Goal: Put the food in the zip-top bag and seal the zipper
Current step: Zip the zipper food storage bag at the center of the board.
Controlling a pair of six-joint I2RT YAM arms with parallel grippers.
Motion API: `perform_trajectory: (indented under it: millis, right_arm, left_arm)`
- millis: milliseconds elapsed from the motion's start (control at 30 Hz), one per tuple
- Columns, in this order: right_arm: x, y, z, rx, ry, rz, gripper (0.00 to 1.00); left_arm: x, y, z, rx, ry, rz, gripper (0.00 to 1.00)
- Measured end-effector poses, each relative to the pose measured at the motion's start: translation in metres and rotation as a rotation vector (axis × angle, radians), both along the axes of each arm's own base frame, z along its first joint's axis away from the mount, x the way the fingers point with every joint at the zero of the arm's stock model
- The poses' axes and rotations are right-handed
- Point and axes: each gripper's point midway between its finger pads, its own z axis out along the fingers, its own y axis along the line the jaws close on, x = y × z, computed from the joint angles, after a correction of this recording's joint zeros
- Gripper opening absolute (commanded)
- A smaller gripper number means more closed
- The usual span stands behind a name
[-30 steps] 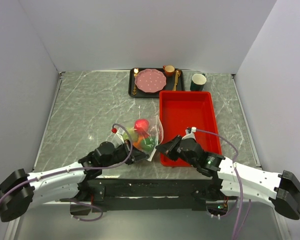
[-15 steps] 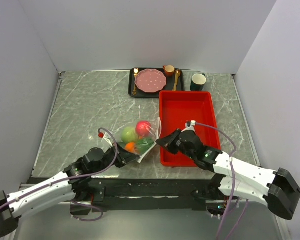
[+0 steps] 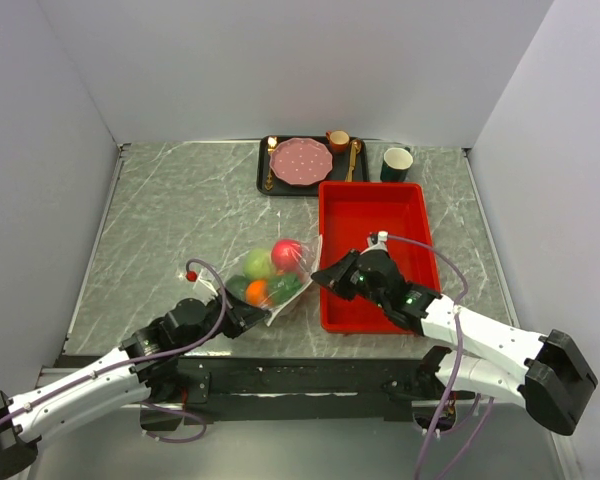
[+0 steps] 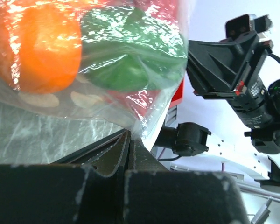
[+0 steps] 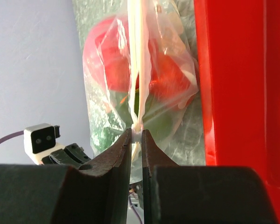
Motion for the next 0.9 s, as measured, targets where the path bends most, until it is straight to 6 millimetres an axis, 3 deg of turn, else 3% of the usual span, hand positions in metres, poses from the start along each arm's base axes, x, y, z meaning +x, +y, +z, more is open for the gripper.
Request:
perform_trajectory:
  millis: [533, 900]
  right_arm:
    - [0.029, -0.023, 0.002, -0.063, -0.031, -0.029, 0.0]
    - [0.047, -0.027, 0.006, -0.09, -0.048, -0.025, 0.0]
  left_arm:
    - [0.003, 0.017, -0.01, 0.031, 0.041, 0.079, 0.01]
    - [0.004, 0.024, -0.016, 0.047, 0.06, 0.113, 0.01]
